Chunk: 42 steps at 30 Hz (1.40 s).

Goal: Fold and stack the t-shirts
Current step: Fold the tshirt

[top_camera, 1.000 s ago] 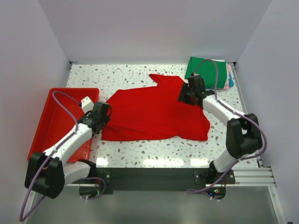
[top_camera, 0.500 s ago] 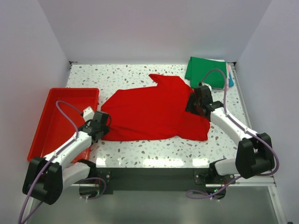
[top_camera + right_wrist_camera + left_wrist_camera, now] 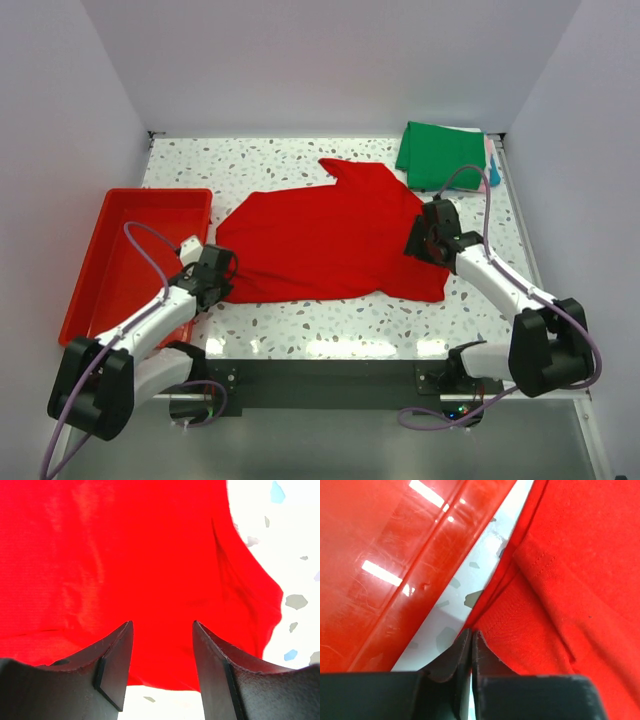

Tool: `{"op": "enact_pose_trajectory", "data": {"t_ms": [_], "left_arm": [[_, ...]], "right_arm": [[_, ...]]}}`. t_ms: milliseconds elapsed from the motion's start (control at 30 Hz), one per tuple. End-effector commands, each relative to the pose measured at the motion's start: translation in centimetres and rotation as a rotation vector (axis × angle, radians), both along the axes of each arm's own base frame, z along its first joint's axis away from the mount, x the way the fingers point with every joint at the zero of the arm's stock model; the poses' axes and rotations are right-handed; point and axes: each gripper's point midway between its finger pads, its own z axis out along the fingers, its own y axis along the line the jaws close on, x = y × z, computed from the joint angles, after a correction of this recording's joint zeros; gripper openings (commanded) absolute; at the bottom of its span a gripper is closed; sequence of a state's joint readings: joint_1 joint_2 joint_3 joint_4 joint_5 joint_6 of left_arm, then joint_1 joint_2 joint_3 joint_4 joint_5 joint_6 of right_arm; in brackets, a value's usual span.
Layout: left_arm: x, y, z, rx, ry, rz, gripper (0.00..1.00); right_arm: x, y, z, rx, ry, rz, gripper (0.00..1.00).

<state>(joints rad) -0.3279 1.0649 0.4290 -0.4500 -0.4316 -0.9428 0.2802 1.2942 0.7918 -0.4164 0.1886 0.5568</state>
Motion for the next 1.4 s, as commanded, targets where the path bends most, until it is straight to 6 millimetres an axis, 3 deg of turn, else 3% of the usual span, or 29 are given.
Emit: {"op": "enact_pose_trajectory", "data": {"t_ms": [0, 267, 433, 700, 833, 967, 1100, 1367], "left_arm": [[0.7, -0.6, 0.8, -0.027, -0.048, -0.028, 0.0], [-0.1, -0.6, 2.9, -0.05, -0.082, -0.03, 0.0], [-1.0, -1.4, 2.5, -0.105, -0.057, -0.022, 0.0], [-2.7, -0.7, 1.9, -0.124, -0.035, 0.08, 0.0], [-2.8, -0.6, 1.8, -0.132, -0.041, 0.103, 0.0], [-2.5, -0.8, 1.9, -0.143, -0.05, 0.099, 0.0], [-2.4, -0.9, 2.0, -0.145, -0.055, 0.097, 0.0], [-2.5, -0.8, 2.0, -0.142, -0.062, 0.098, 0.0]], "right_arm": [[-0.5, -1.0, -0.6, 0.007, 0.004, -0.034, 0.54], [-1.2, -2.4, -3.0, 0.041, 0.058, -0.06, 0.54], [-1.4, -3.7, -4.6, 0.056, 0.105, -0.088, 0.54], [-0.9, -4.5, -6.9, 0.077, 0.183, -0.133, 0.54], [-0.6, -5.1, -6.6, 0.082, 0.183, -0.154, 0.54], [-0.8, -5.1, -5.0, 0.079, 0.159, -0.146, 0.55], [-1.6, -5.6, -3.5, 0.063, 0.13, -0.157, 0.66], [-5.5, -6.6, -3.8, 0.024, 0.151, -0.203, 0.63]]}}
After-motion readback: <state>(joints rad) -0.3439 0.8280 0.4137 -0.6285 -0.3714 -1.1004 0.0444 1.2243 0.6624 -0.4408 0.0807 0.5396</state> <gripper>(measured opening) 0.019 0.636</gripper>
